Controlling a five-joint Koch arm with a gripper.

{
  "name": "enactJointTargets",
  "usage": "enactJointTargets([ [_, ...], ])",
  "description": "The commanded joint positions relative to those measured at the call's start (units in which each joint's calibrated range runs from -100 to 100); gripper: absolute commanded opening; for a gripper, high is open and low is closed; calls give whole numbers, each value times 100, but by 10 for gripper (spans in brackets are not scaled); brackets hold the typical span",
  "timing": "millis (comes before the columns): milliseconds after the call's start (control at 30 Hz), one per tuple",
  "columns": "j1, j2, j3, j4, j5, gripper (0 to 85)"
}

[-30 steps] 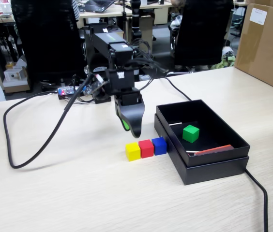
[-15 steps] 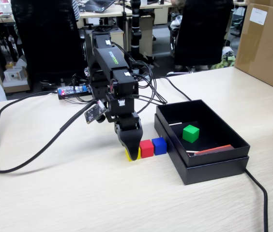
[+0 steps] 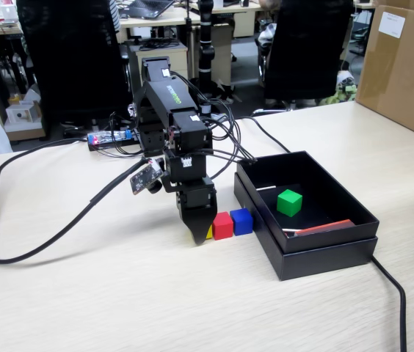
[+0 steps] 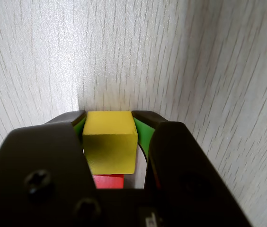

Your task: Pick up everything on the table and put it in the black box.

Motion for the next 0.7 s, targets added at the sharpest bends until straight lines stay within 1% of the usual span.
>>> enactJointTargets([
  [0,-107,-831,311,-30,-10,141],
  [100,-142,-1967,48,-30,-73,141],
  [167,-59,-2495,21,-30,-78,141],
  [233,107,-2942,48,-30,-78,141],
  [333,484,-3390,120,-30,-20,141],
  [367,635,-3413,202,-30,20,141],
  [400,957,-3390,374,-30,122,141],
  [433,1065,-3332,429,-30,147,141],
  [500,1490,-2609,819,-30,254,142],
  [667,1763,-1841,1199,-30,298,144],
])
